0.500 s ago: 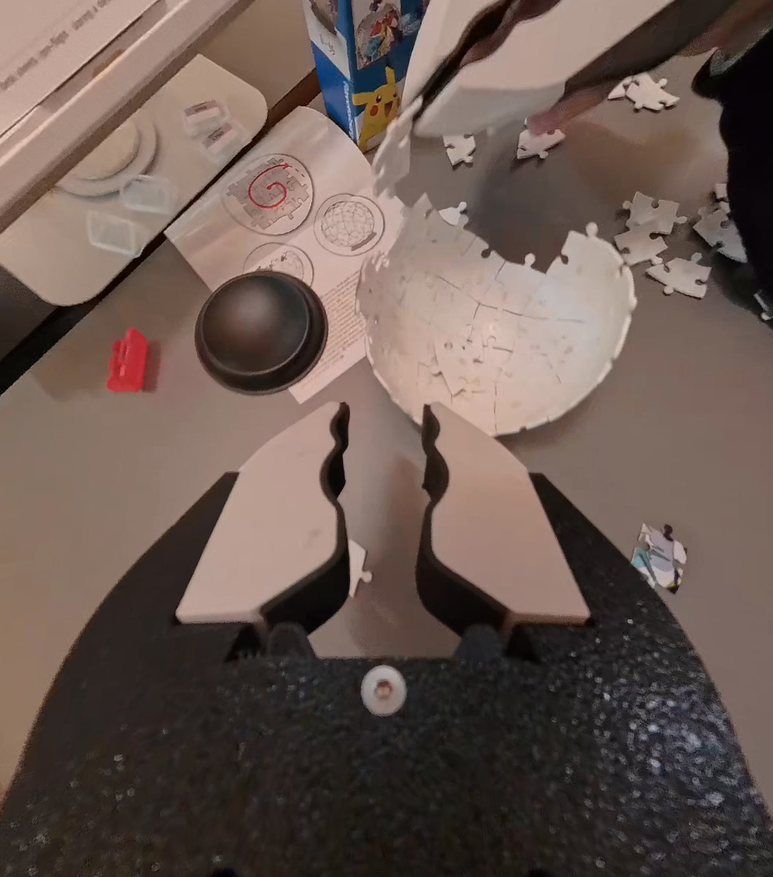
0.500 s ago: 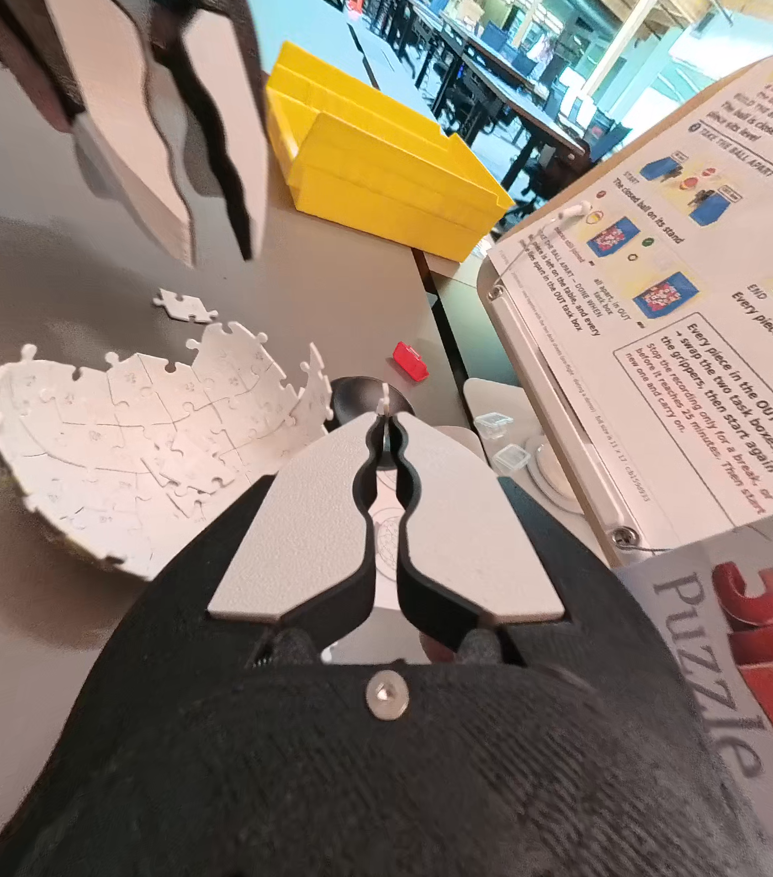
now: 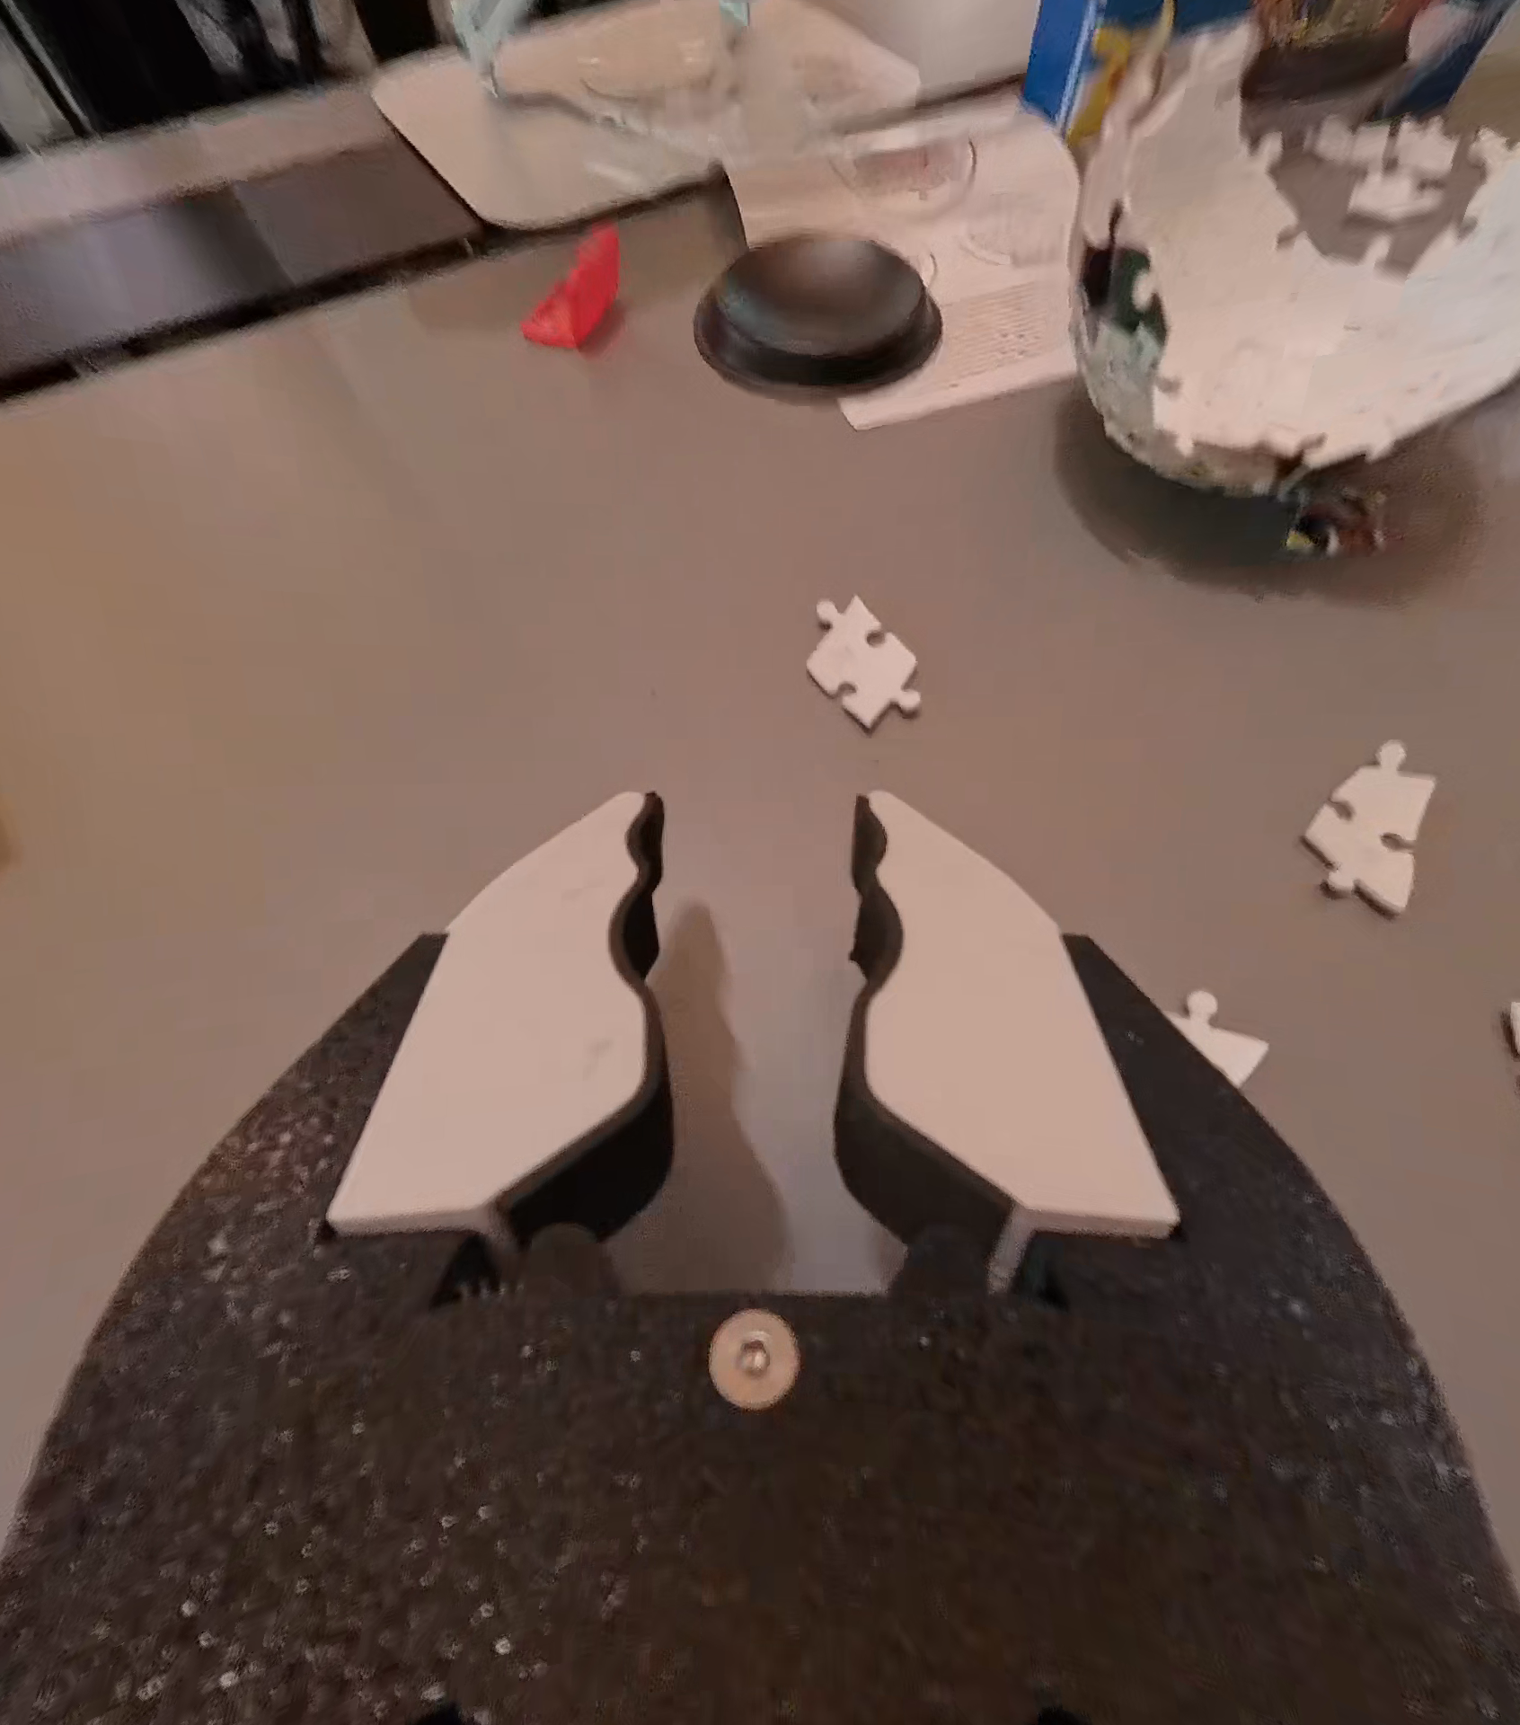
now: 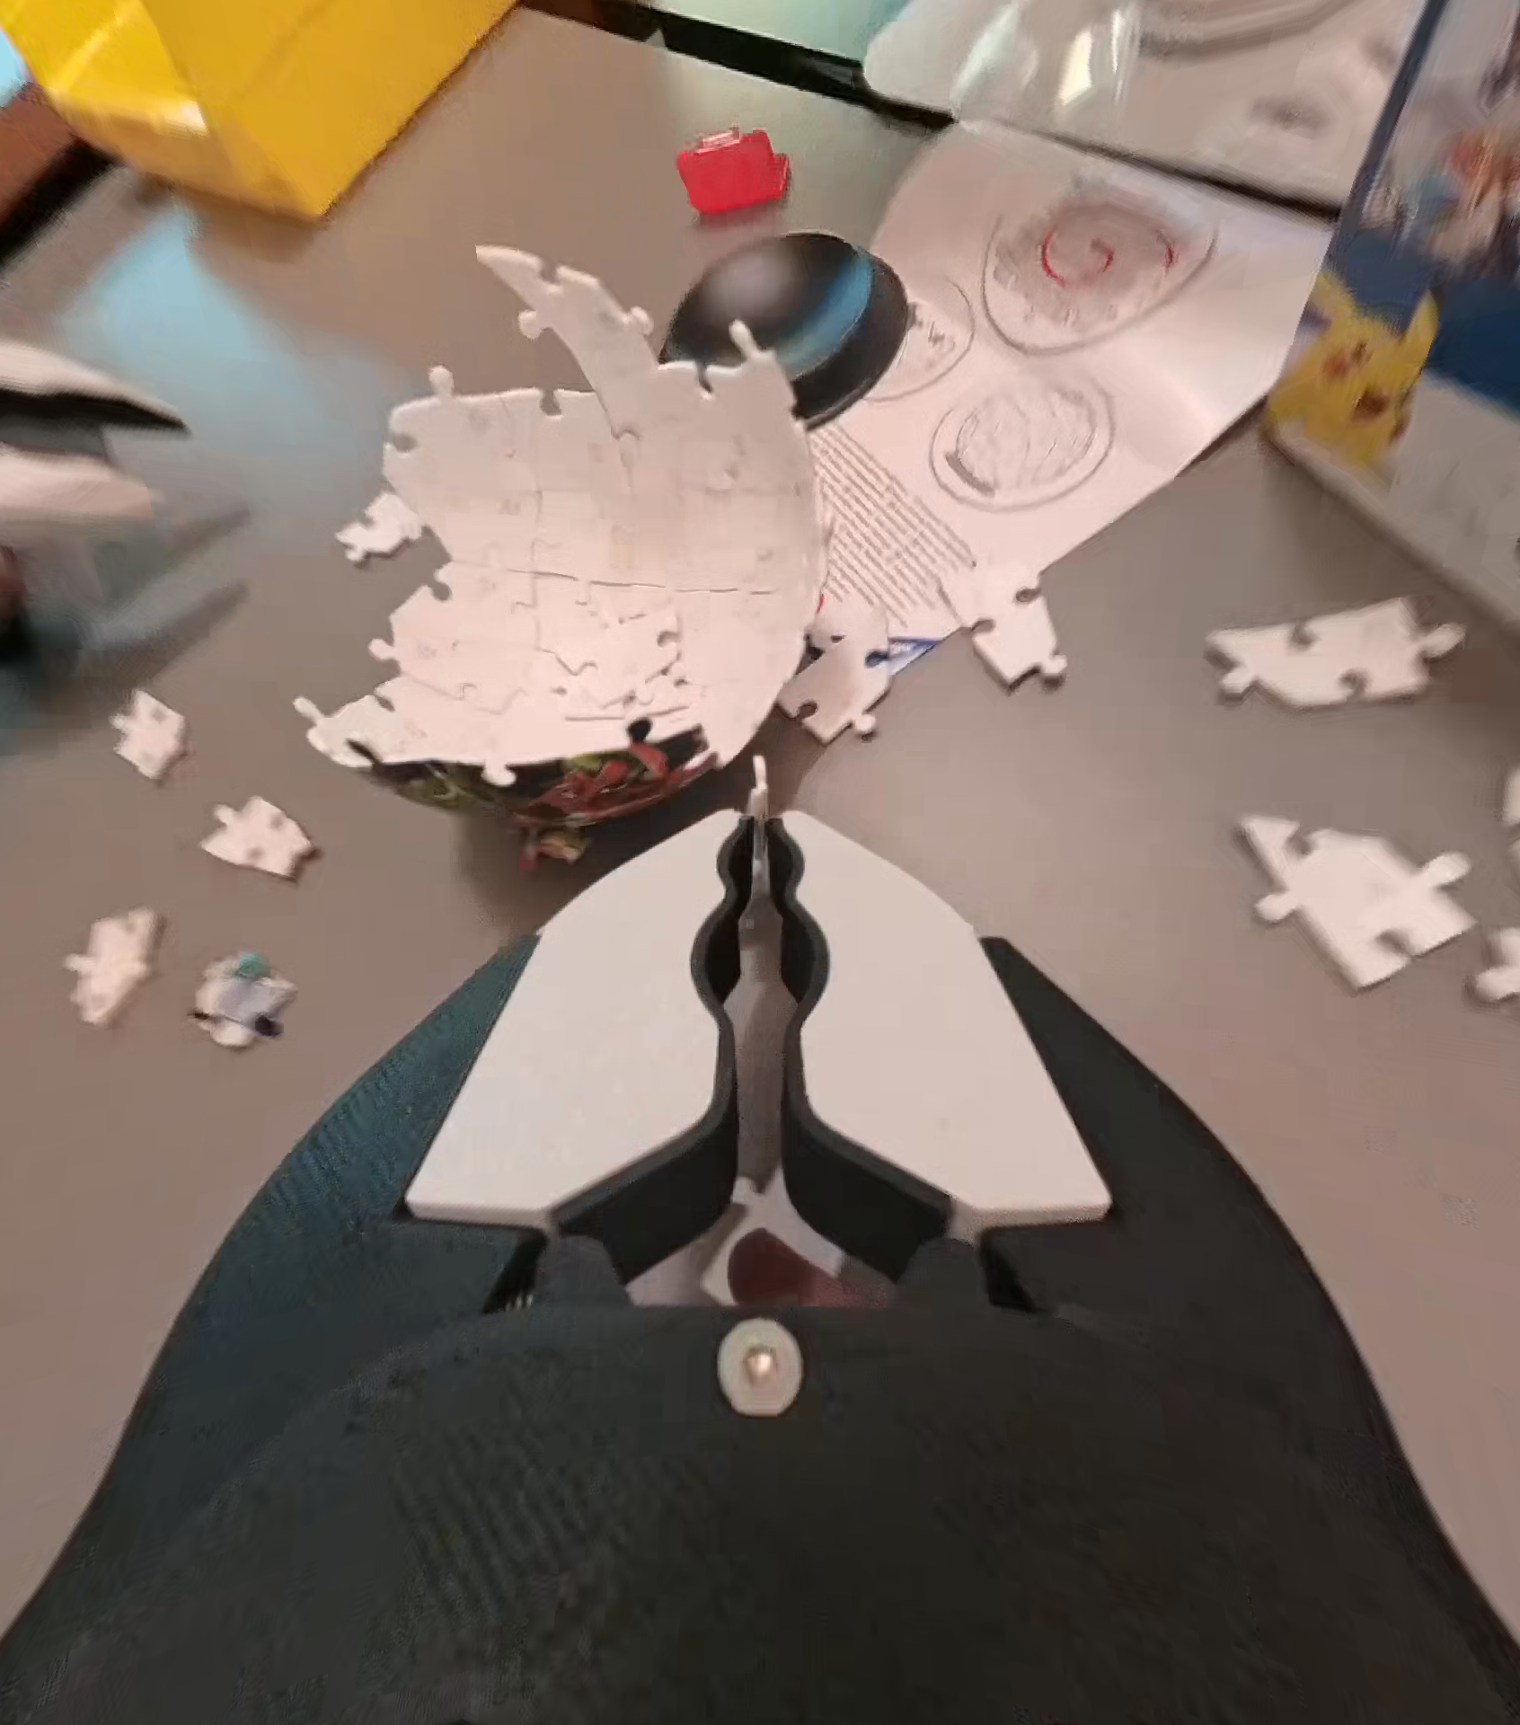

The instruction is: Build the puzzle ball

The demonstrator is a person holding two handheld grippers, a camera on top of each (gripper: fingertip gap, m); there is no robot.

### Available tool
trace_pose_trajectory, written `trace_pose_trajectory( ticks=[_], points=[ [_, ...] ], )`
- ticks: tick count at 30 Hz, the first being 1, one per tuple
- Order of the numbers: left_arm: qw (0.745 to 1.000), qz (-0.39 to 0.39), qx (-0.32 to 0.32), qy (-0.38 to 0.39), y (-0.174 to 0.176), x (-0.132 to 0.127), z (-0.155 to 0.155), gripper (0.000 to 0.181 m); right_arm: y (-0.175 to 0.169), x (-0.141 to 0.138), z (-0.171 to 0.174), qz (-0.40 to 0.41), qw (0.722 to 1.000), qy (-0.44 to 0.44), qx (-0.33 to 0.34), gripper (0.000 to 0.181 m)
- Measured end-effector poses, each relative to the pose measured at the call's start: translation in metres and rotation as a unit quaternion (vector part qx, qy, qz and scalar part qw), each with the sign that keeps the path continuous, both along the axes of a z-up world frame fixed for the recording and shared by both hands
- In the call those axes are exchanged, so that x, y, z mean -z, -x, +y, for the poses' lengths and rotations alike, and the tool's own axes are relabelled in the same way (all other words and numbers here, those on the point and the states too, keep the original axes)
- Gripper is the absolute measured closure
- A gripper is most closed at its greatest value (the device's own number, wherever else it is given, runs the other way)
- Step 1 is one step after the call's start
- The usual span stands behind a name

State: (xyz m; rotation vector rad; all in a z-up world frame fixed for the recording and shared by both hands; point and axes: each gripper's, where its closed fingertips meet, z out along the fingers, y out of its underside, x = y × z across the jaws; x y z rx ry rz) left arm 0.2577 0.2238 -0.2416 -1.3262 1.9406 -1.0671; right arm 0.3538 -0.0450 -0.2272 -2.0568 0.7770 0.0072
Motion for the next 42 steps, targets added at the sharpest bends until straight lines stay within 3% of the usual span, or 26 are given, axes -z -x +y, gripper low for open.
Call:
trace_pose_trajectory(
  ticks=[2, 5, 11, 16, 19, 21, 22, 23, 28, 31, 36, 39, 42],
  points=[
    [0.998, 0.041, 0.005, -0.037, 0.005, 0.014, 0.007, 0.128, 0.007, 0.006, 0.003, 0.055, 0.998, -0.014, 0.027, 0.158],
    [0.993, 0.058, -0.032, -0.096, 0.010, 0.026, 0.028, 0.125, 0.010, 0.016, -0.006, 0.035, 0.997, 0.042, 0.057, 0.119],
    [0.987, 0.030, -0.125, -0.099, 0.016, 0.018, 0.055, 0.129, 0.055, -0.004, -0.025, -0.106, 0.981, 0.110, 0.116, 0.112],
    [0.975, 0.050, -0.180, -0.117, 0.070, 0.023, 0.063, 0.135, 0.129, 0.001, -0.036, -0.304, 0.932, 0.156, 0.122, 0.100],
    [0.975, 0.055, -0.184, -0.110, 0.107, 0.023, 0.055, 0.136, 0.153, 0.012, -0.050, -0.350, 0.902, 0.218, 0.127, 0.115],
    [0.975, 0.056, -0.184, -0.107, 0.126, 0.023, 0.050, 0.136, 0.155, 0.018, -0.067, -0.363, 0.879, 0.273, 0.147, 0.150],
    [0.975, 0.055, -0.184, -0.110, 0.133, 0.023, 0.049, 0.136, 0.155, 0.029, -0.076, -0.343, 0.874, 0.310, 0.150, 0.180],
    [0.975, 0.051, -0.180, -0.116, 0.137, 0.022, 0.047, 0.136, 0.152, 0.029, -0.081, -0.333, 0.871, 0.318, 0.170, 0.181],
    [0.967, 0.021, -0.191, -0.166, 0.145, 0.016, 0.049, 0.131, 0.146, 0.037, -0.089, -0.173, 0.939, 0.213, 0.208, 0.181],
    [0.963, 0.015, -0.202, -0.175, 0.151, 0.015, 0.052, 0.130, 0.154, 0.042, -0.077, -0.063, 0.980, 0.110, 0.153, 0.176],
    [0.980, 0.046, -0.150, -0.126, 0.150, 0.023, 0.040, 0.152, 0.157, 0.035, -0.074, -0.015, 0.990, 0.032, 0.138, 0.160],
    [0.985, 0.081, -0.138, -0.062, 0.150, 0.029, 0.039, 0.152, 0.158, 0.036, -0.081, -0.011, 0.987, 0.036, 0.157, 0.175],
    [0.987, 0.108, -0.123, -0.004, 0.149, 0.032, 0.037, 0.133, 0.161, 0.037, -0.079, -0.027, 0.987, 0.056, 0.150, 0.172]
  ],
)
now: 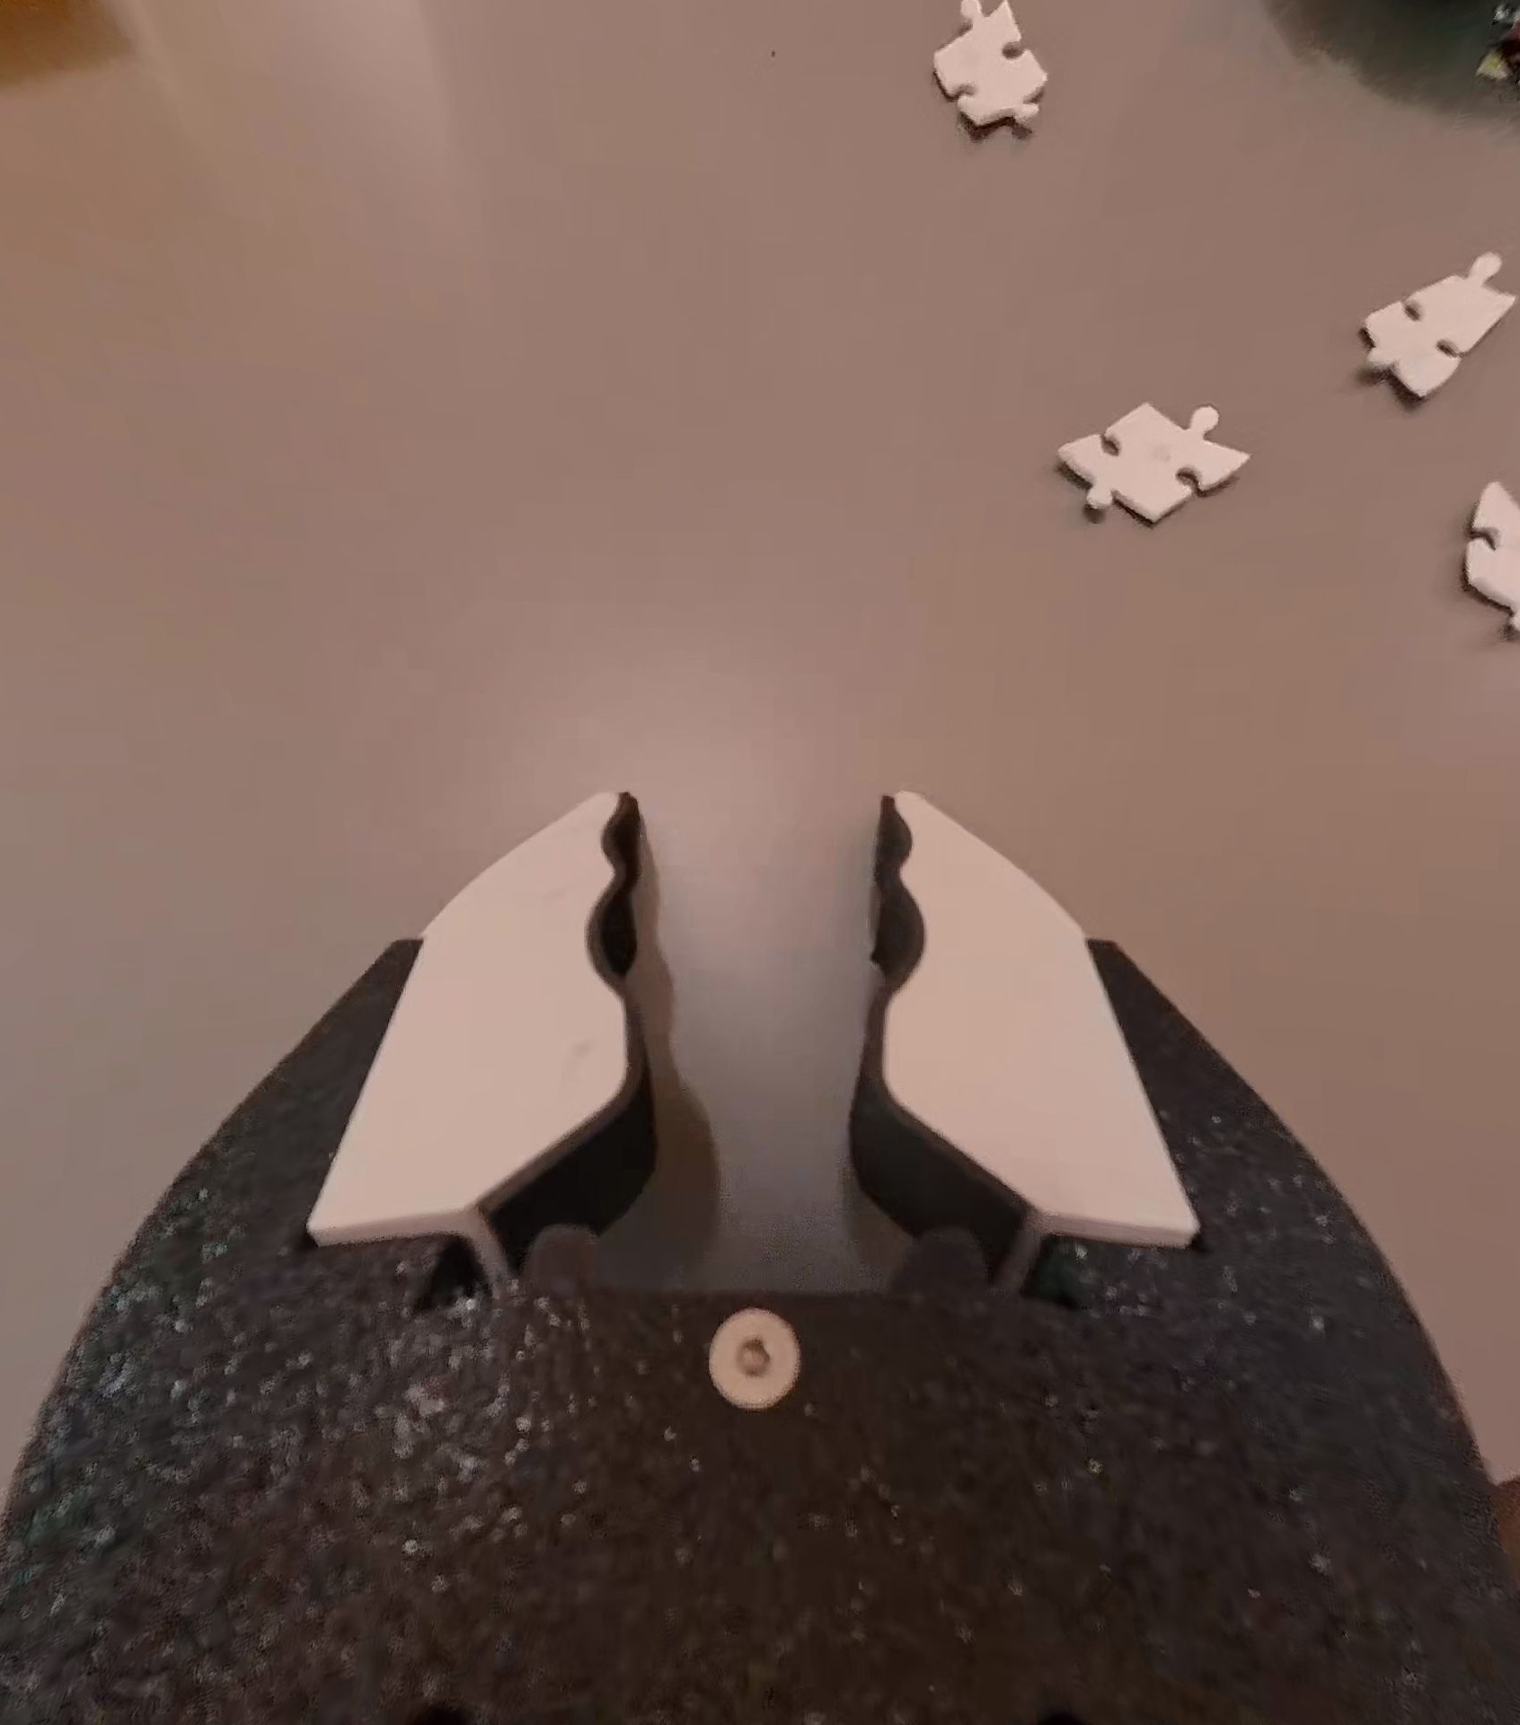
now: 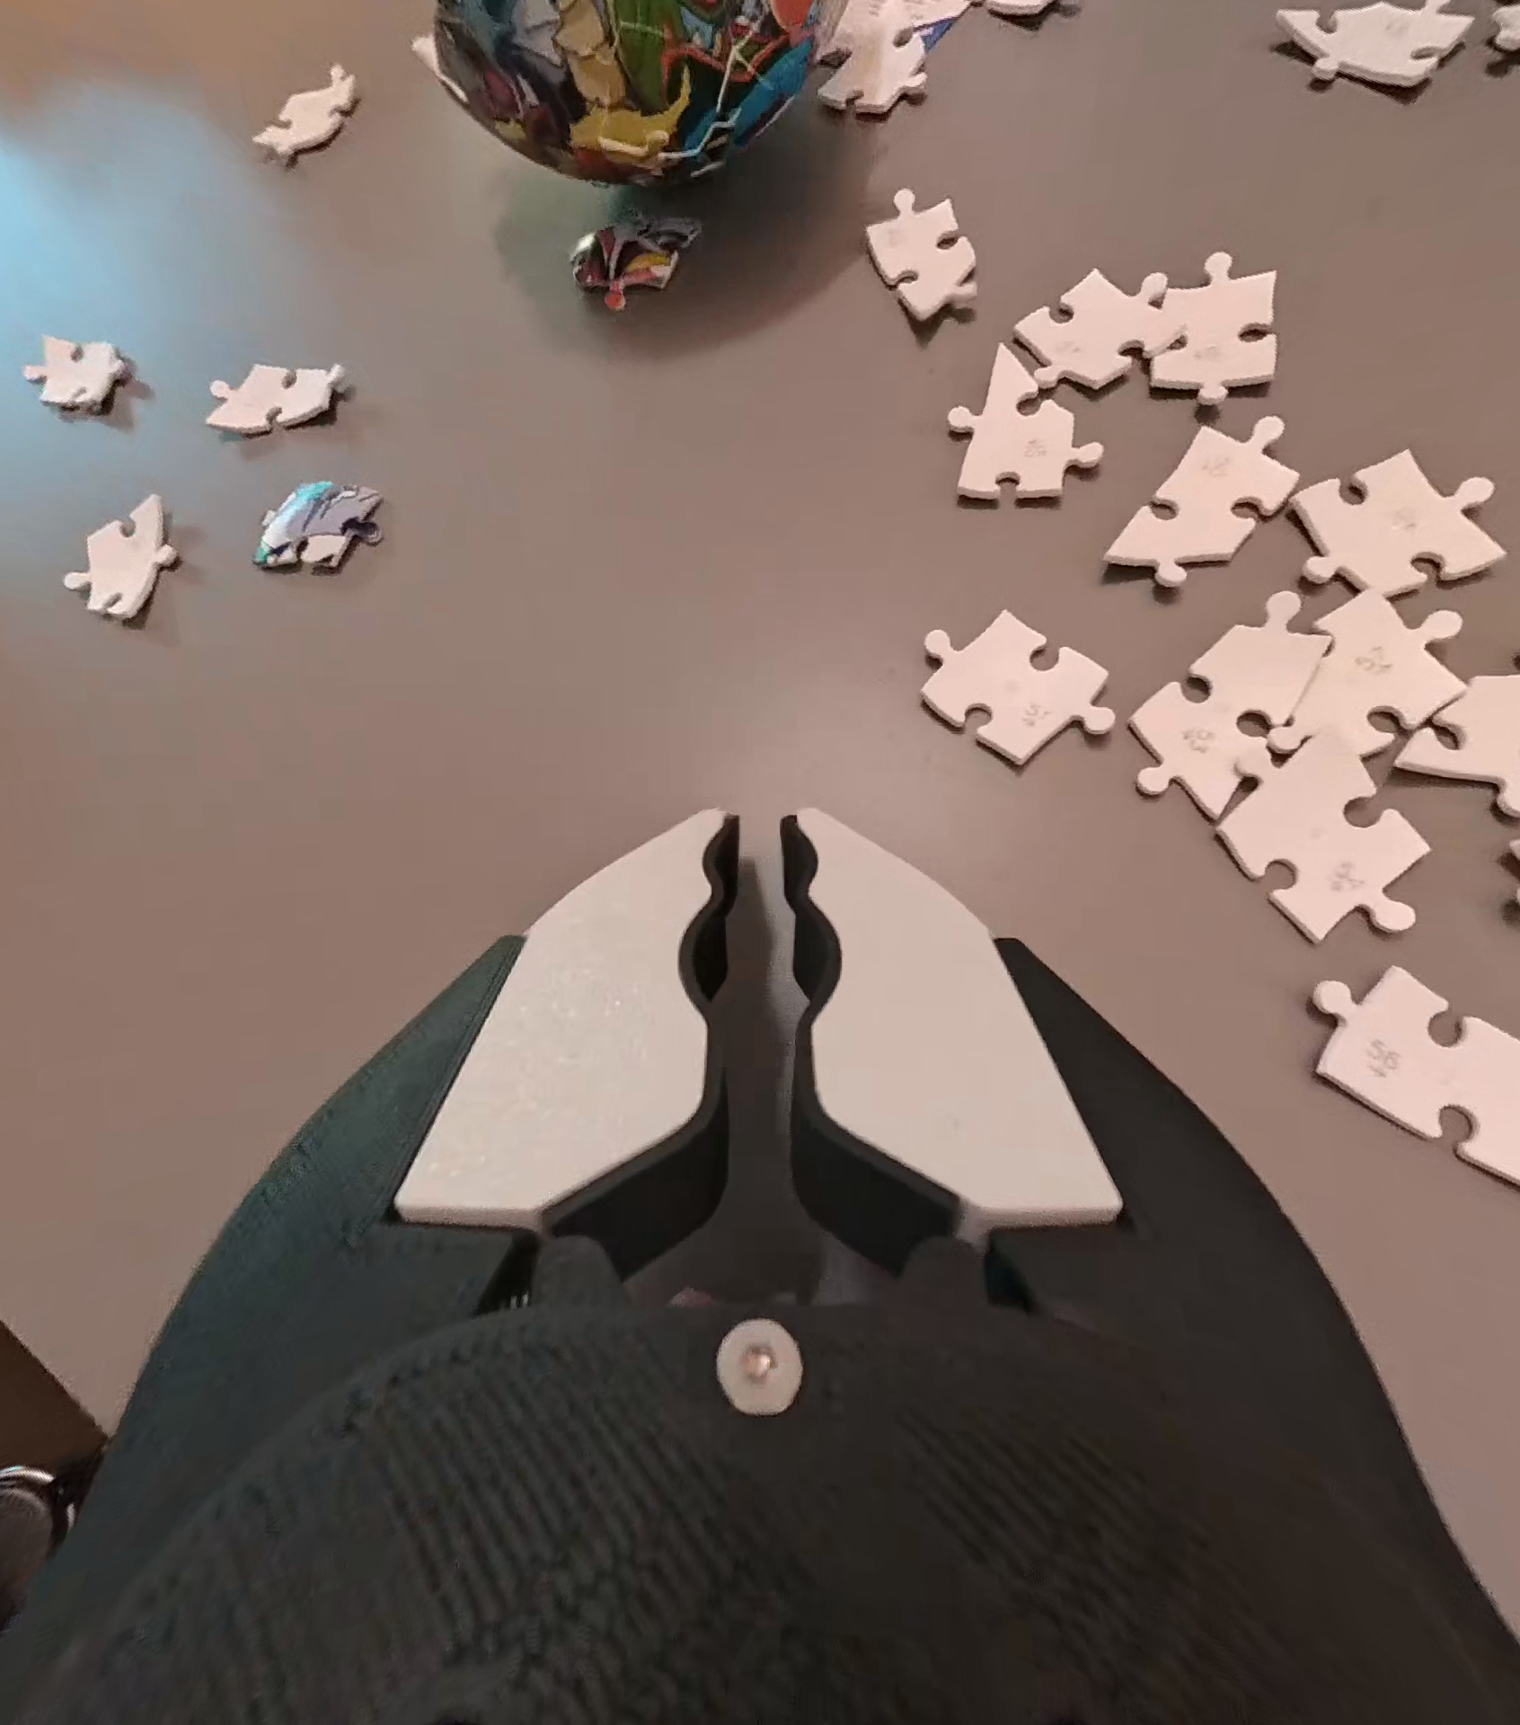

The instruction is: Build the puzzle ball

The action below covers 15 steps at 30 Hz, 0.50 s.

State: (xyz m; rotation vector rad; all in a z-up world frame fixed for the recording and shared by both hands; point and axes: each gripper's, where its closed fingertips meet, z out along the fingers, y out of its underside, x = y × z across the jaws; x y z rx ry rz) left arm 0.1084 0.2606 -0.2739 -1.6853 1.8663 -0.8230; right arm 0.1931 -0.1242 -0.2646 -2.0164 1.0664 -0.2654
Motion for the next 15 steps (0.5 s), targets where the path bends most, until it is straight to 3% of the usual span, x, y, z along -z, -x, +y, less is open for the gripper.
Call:
trace_pose_trajectory(
  ticks=[7, 12, 14, 15],
  points=[
    [0.999, 0.008, 0.032, -0.017, -0.004, 0.003, -0.006, 0.120, 0.002, 0.006, 0.002, -0.043, 0.995, 0.087, -0.008, 0.170],
    [0.998, 0.007, 0.055, -0.018, -0.017, 0.002, -0.005, 0.124, 0.000, 0.006, 0.001, -0.039, 0.996, 0.081, -0.002, 0.174],
    [0.998, -0.008, 0.054, -0.030, -0.025, -0.002, -0.005, 0.121, -0.002, 0.007, 0.007, -0.041, 0.995, 0.085, -0.013, 0.163],
    [0.997, -0.025, 0.053, -0.041, -0.031, -0.007, -0.006, 0.120, -0.005, 0.007, 0.009, -0.038, 0.995, 0.088, -0.011, 0.145]
  ],
)
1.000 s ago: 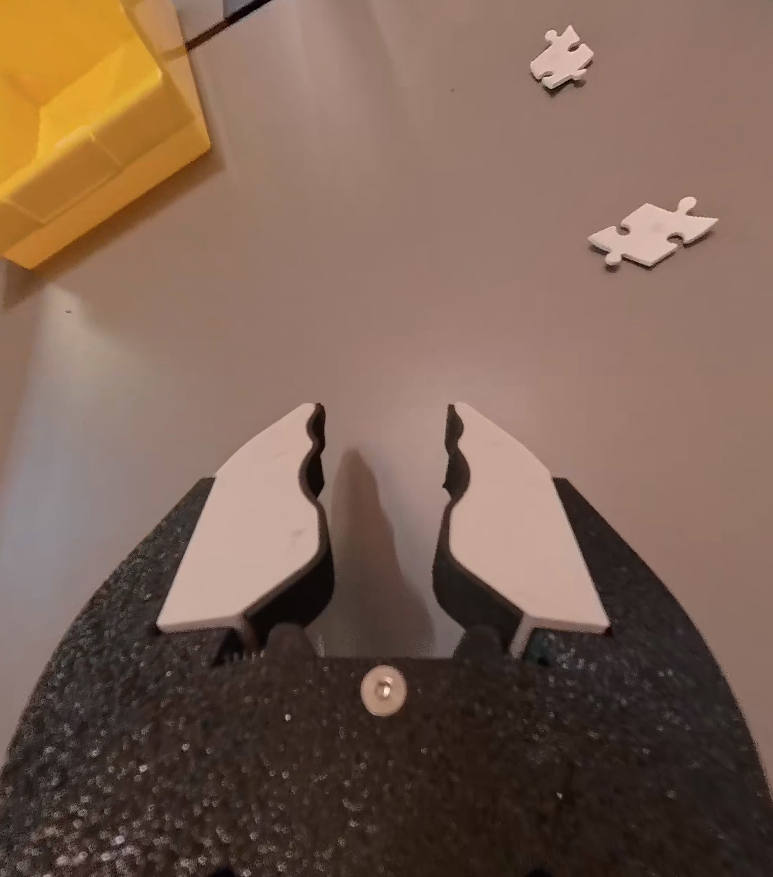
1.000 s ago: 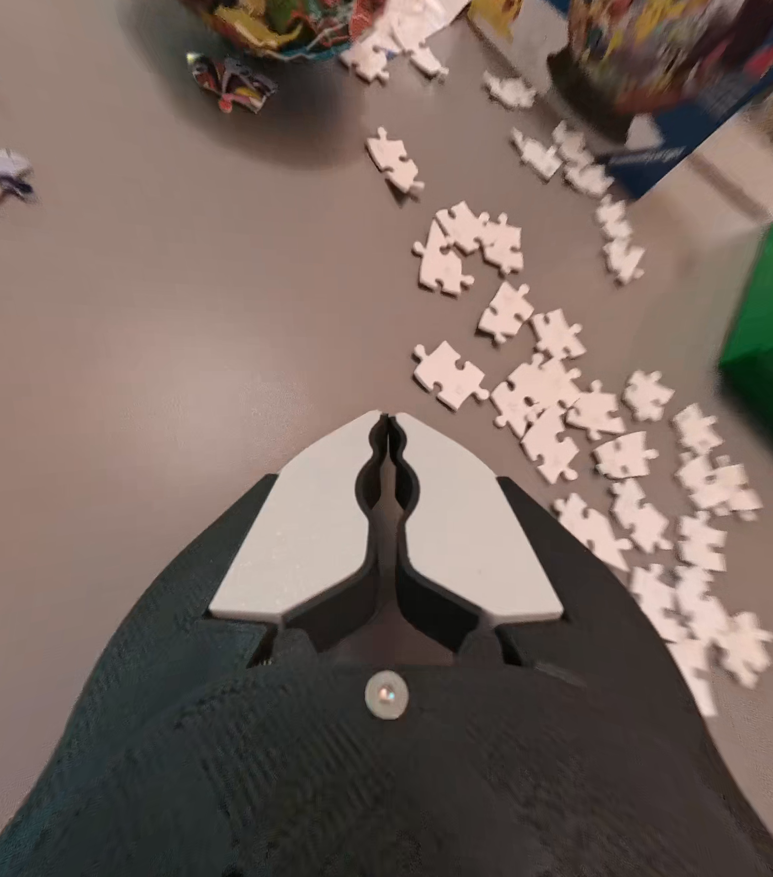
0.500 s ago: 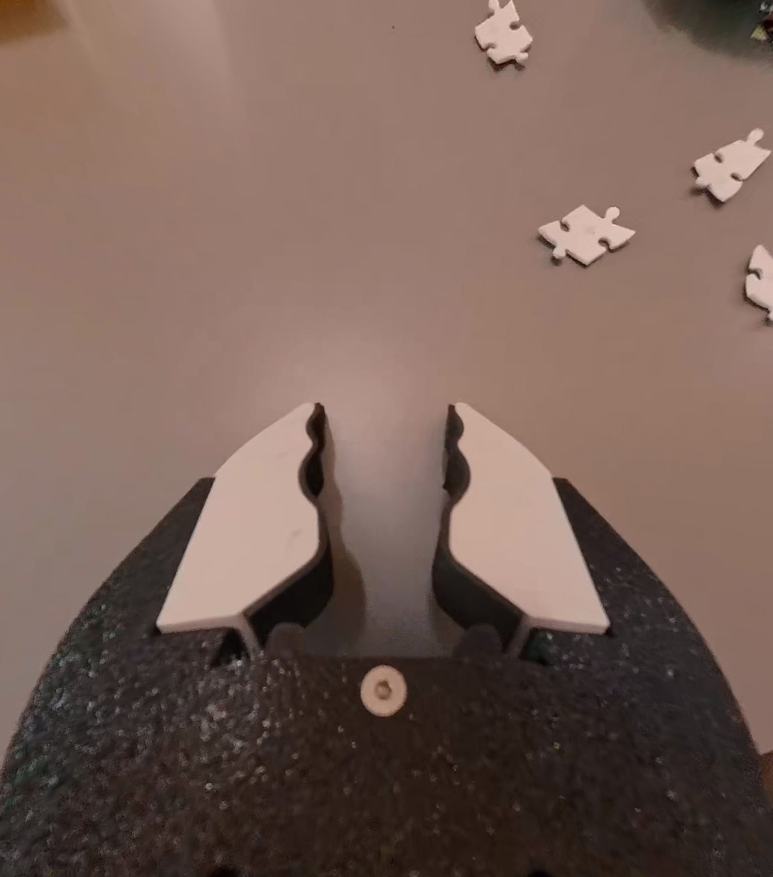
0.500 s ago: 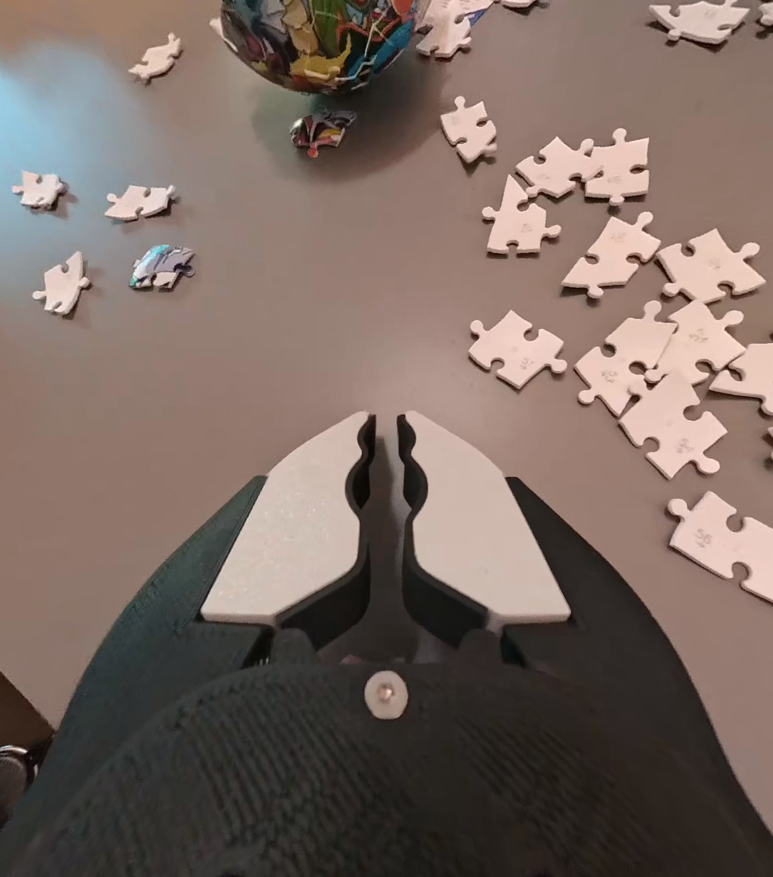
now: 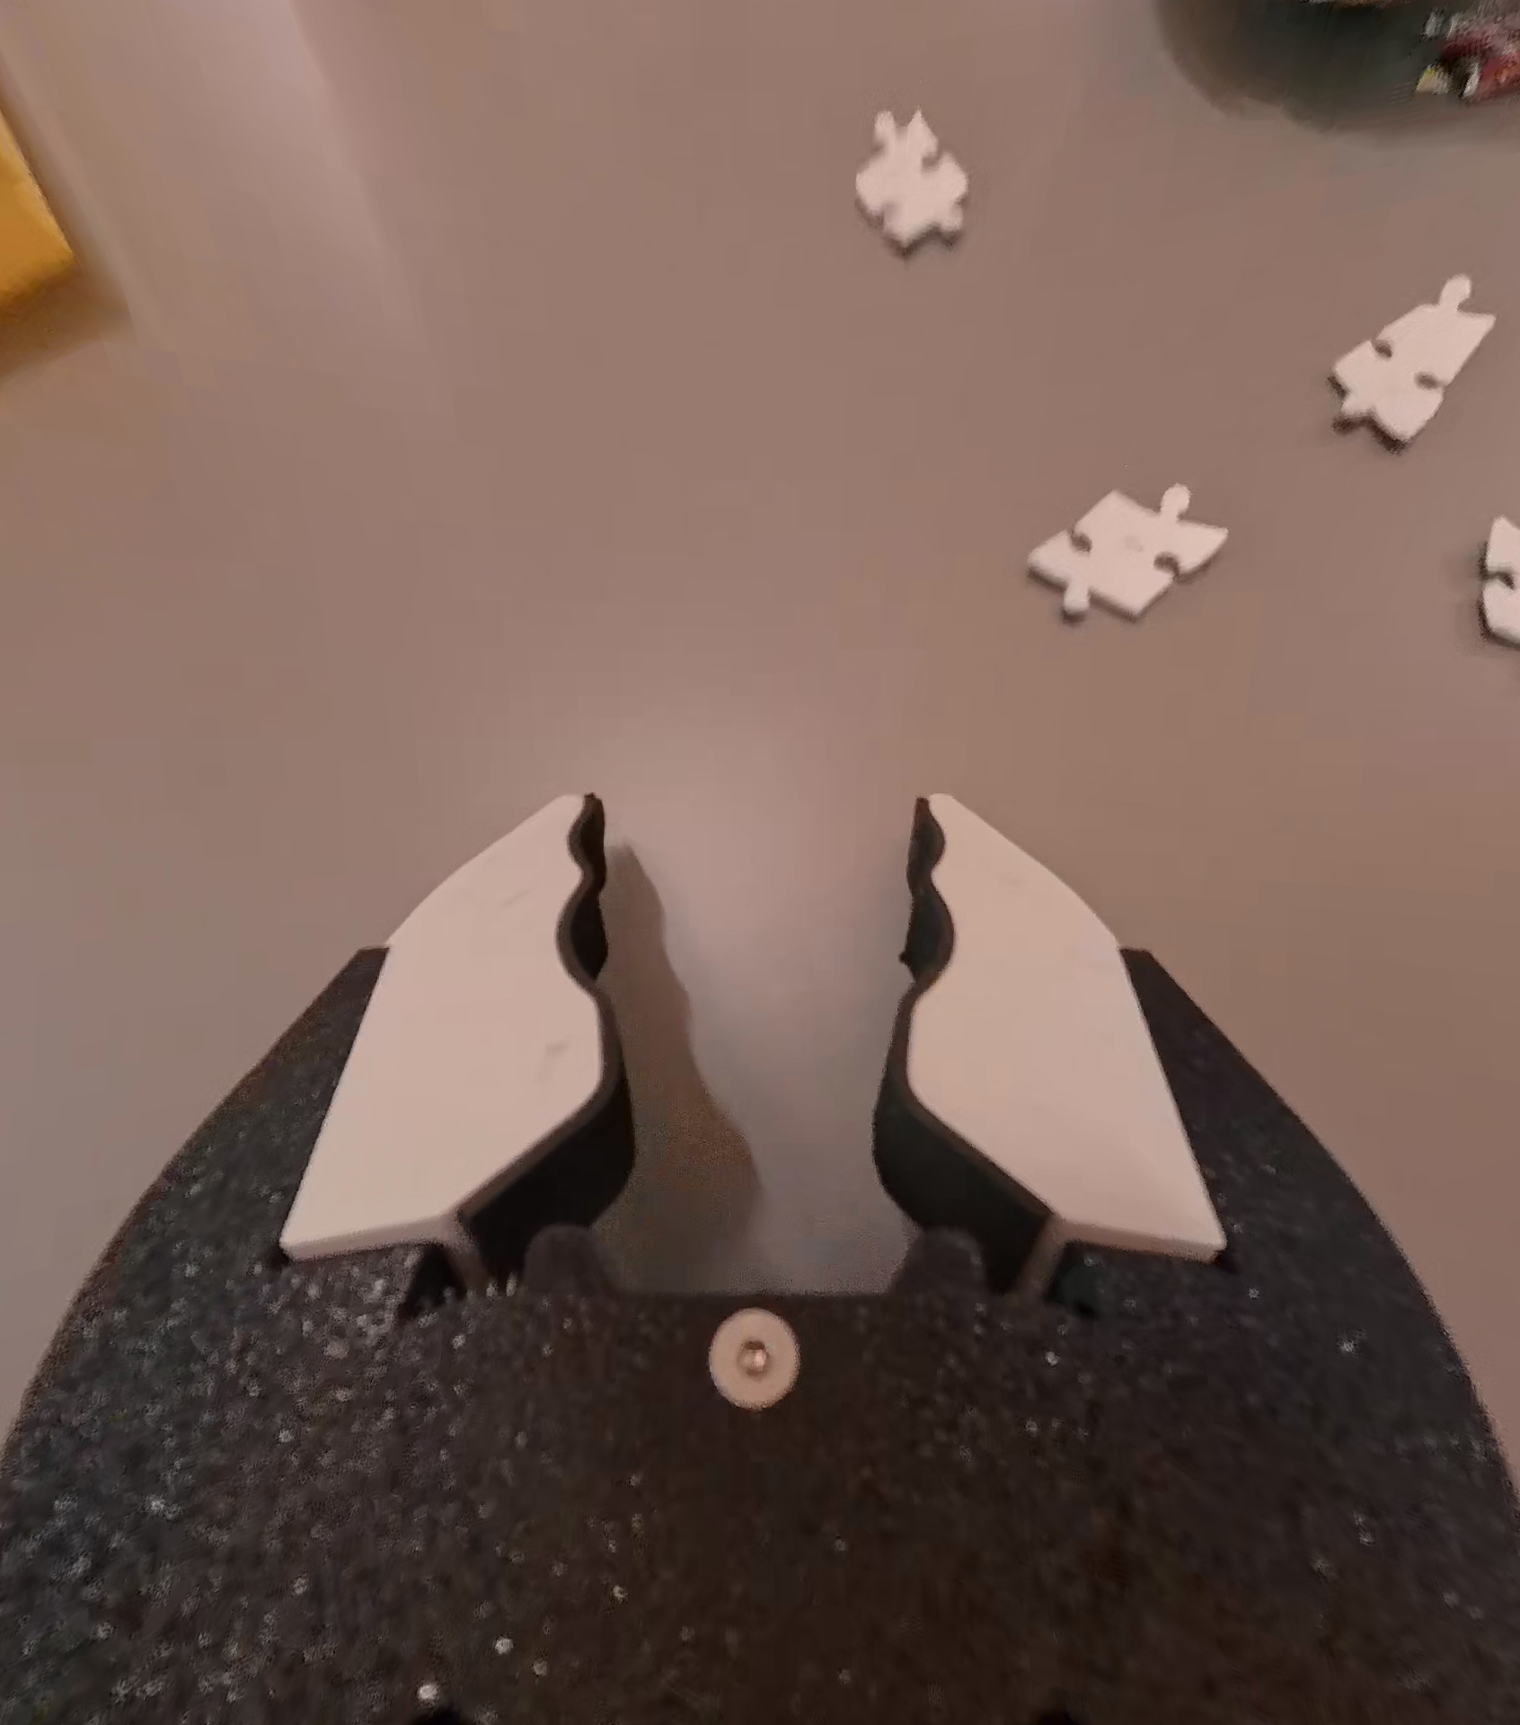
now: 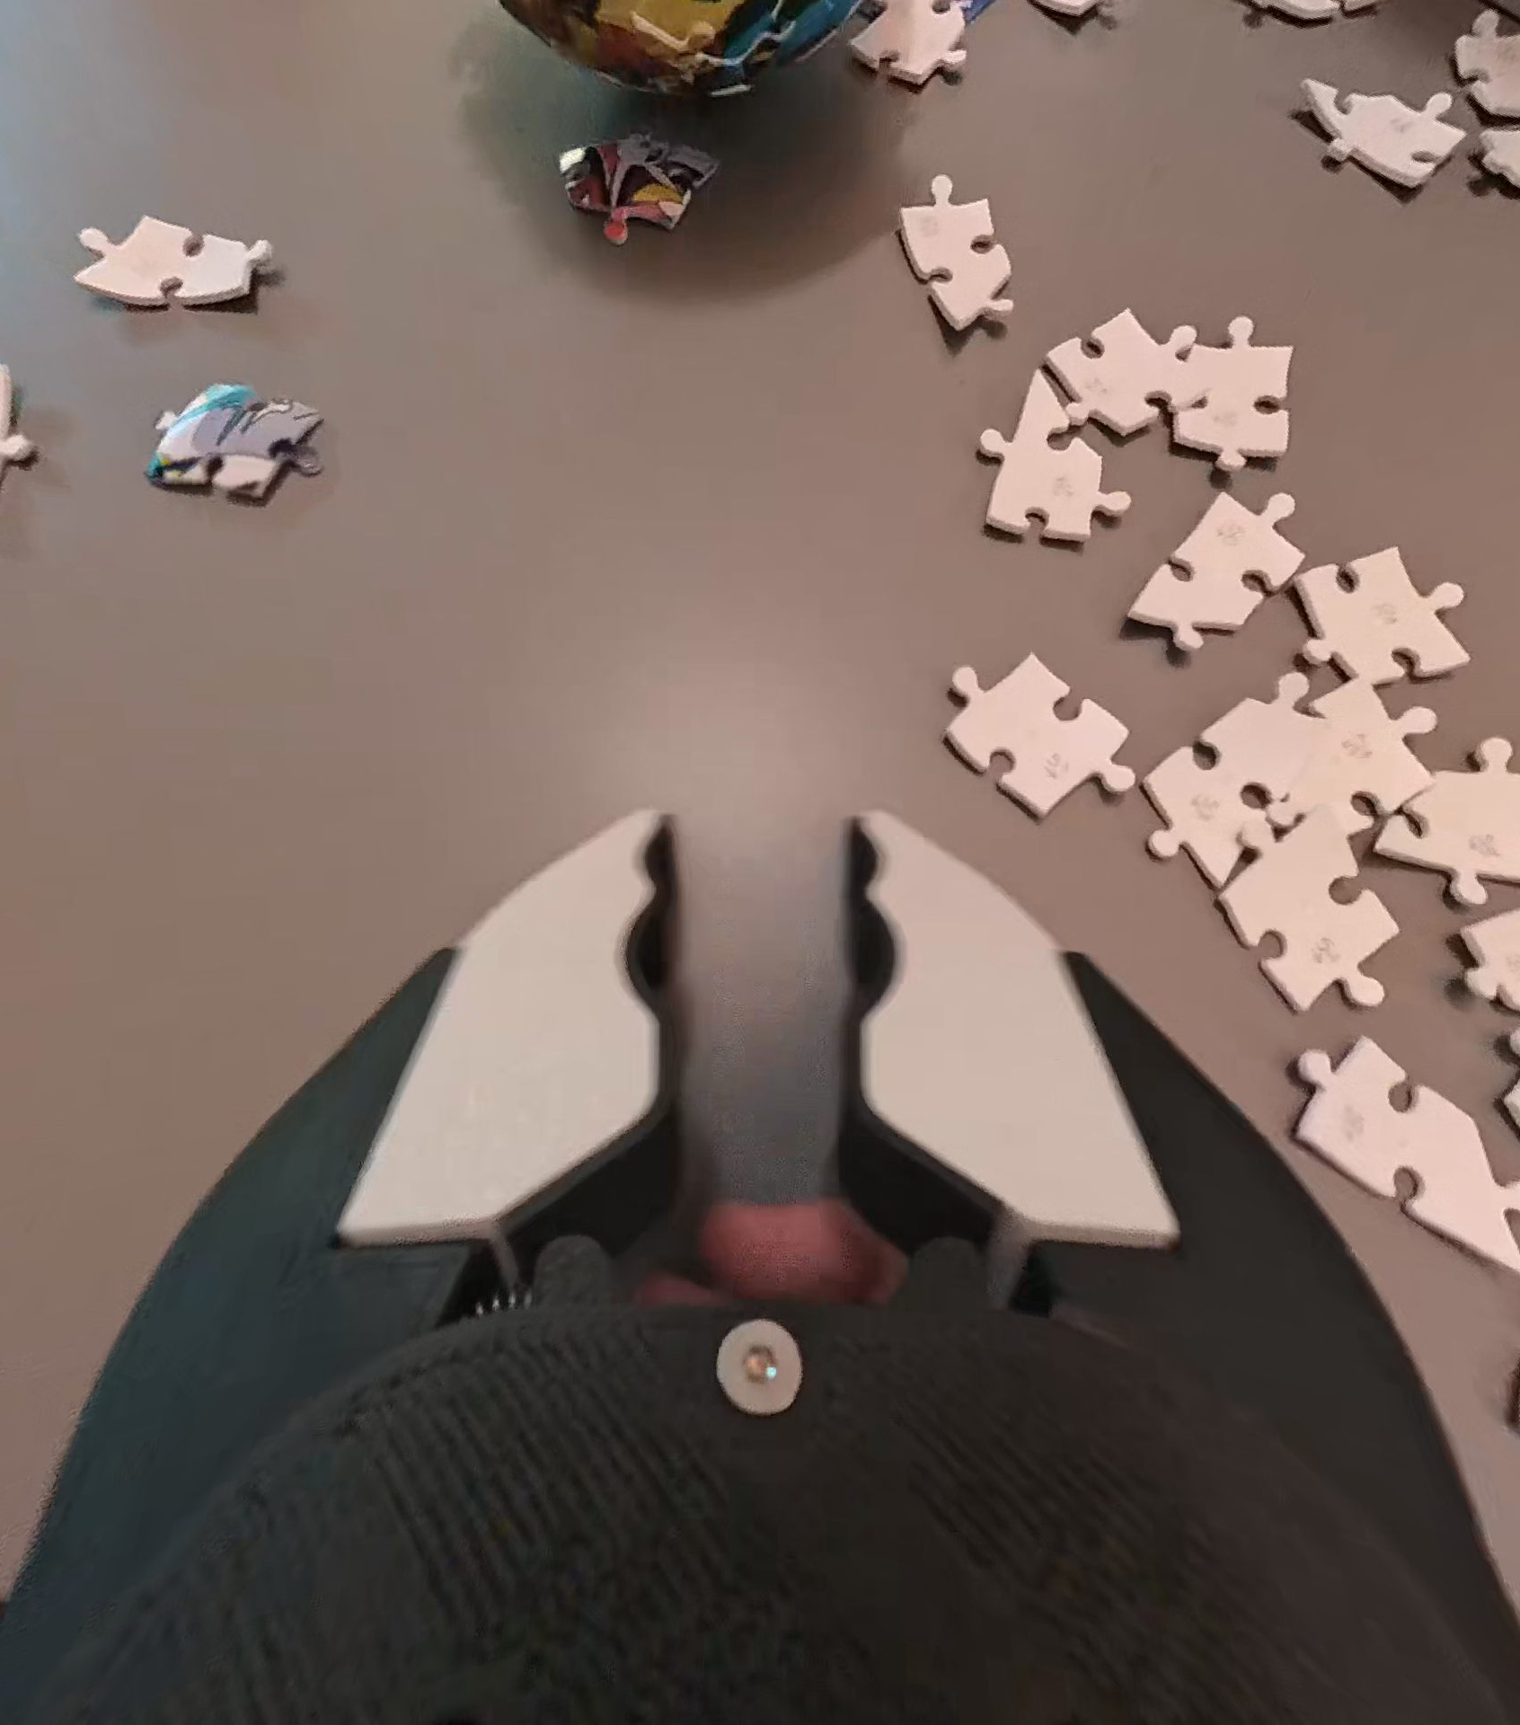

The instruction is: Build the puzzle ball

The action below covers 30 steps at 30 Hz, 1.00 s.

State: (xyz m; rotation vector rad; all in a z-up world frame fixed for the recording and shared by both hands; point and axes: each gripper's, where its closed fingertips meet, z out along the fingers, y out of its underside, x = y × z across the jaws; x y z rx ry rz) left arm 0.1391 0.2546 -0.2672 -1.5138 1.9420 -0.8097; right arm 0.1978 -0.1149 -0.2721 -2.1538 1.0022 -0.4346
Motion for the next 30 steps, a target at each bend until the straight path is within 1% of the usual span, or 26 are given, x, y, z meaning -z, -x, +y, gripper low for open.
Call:
trace_pose_trajectory(
  ticks=[1, 3, 5, 6, 8, 10, 12, 15, 18, 19, 20, 23, 25, 27, 30],
  points=[
    [1.000, -0.023, -0.001, -0.012, -0.006, -0.007, -0.002, 0.120, -0.005, 0.000, 0.003, -0.004, 1.000, 0.007, -0.001, 0.123],
    [0.997, -0.062, 0.013, -0.041, -0.016, -0.024, -0.010, 0.118, -0.016, -0.003, 0.008, -0.022, 1.000, 0.016, -0.010, 0.118],
    [0.993, -0.096, 0.035, -0.068, -0.028, -0.038, -0.018, 0.117, -0.028, -0.011, 0.014, -0.042, 0.999, 0.007, -0.017, 0.105],
    [0.991, -0.106, 0.043, -0.074, -0.035, -0.044, -0.022, 0.117, -0.035, -0.017, 0.014, -0.050, 0.999, 0.006, -0.017, 0.103],
    [0.990, -0.115, 0.062, -0.059, -0.051, -0.054, -0.035, 0.117, -0.049, -0.029, 0.014, -0.069, 0.998, 0.001, -0.014, 0.094],
    [0.986, -0.137, 0.090, -0.024, -0.070, -0.068, -0.050, 0.120, -0.060, -0.040, 0.016, -0.082, 0.996, -0.006, -0.022, 0.087],
    [0.983, -0.141, 0.118, -0.002, -0.091, -0.079, -0.060, 0.122, -0.068, -0.047, 0.025, -0.081, 0.996, -0.029, -0.032, 0.086],
    [0.982, -0.105, 0.153, 0.026, -0.117, -0.086, -0.079, 0.121, -0.079, -0.058, 0.045, -0.062, 0.994, -0.076, -0.052, 0.090],
    [0.977, -0.096, 0.178, 0.067, -0.136, -0.096, -0.102, 0.121, -0.095, -0.067, 0.057, -0.049, 0.992, -0.114, -0.033, 0.088],
    [0.976, -0.092, 0.184, 0.071, -0.141, -0.097, -0.107, 0.121, -0.097, -0.068, 0.063, -0.040, 0.990, -0.132, -0.026, 0.091],
    [0.976, -0.087, 0.185, 0.068, -0.146, -0.095, -0.109, 0.122, -0.097, -0.064, 0.071, -0.028, 0.989, -0.142, -0.030, 0.095],
    [0.980, -0.070, 0.184, 0.044, -0.160, -0.084, -0.105, 0.124, -0.097, -0.056, 0.081, -0.035, 0.988, -0.146, -0.032, 0.090],
    [0.978, -0.061, 0.192, 0.045, -0.166, -0.078, -0.105, 0.125, -0.100, -0.057, 0.079, -0.031, 0.986, -0.161, -0.021, 0.090],
    [0.979, -0.049, 0.191, 0.058, -0.171, -0.073, -0.105, 0.126, -0.101, -0.062, 0.078, -0.018, 0.980, -0.195, -0.020, 0.094],
    [0.976, -0.032, 0.199, 0.082, -0.176, -0.072, -0.111, 0.126, -0.112, -0.064, 0.070, -0.035, 0.981, -0.193, -0.011, 0.095]
  ],
)
